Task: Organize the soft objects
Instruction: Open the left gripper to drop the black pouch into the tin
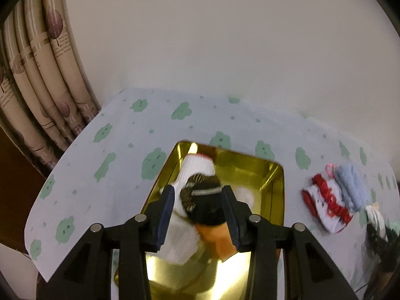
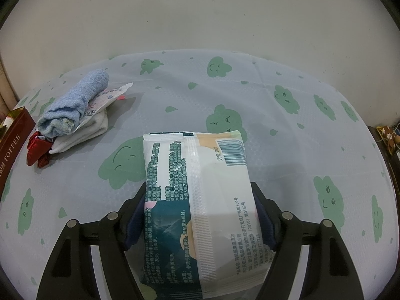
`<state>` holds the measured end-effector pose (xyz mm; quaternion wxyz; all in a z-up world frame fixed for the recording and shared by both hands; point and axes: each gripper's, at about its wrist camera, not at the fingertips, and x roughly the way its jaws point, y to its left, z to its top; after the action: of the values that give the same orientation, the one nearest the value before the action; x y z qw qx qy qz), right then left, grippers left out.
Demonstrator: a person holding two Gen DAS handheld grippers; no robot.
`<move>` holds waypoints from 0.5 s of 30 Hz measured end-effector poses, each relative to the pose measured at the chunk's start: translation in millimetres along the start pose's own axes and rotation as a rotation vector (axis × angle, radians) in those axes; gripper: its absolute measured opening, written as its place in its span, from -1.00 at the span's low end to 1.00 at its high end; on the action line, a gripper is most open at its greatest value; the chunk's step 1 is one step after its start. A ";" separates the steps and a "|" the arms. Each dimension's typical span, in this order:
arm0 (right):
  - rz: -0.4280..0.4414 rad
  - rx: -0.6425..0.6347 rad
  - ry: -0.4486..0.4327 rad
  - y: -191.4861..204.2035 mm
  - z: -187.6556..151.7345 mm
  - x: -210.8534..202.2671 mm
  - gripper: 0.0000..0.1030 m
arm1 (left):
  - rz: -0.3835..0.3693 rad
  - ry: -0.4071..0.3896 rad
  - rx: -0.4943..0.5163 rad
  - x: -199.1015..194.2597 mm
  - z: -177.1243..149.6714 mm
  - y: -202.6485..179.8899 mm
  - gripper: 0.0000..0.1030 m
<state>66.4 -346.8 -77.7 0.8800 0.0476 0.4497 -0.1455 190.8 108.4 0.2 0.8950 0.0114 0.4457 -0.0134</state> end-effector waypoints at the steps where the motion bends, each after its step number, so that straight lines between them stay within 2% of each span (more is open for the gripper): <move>1: -0.001 -0.001 0.000 0.4 -0.2 -0.1 0.40 | 0.002 0.001 0.003 -1.7 -3.5 2.3 -0.23; 9: -0.001 -0.001 0.000 -0.3 -0.1 0.2 0.40 | 0.074 -0.043 -0.018 -19.8 -30.1 32.6 -0.23; 15: -0.014 -0.016 -0.008 1.0 -0.4 -0.7 0.33 | 0.111 -0.051 -0.034 -16.5 -47.4 52.8 -0.23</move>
<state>66.1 -345.6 -77.5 0.8811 0.0369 0.4476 -0.1481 144.9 162.9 -14.8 0.9054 0.0204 0.4218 0.0436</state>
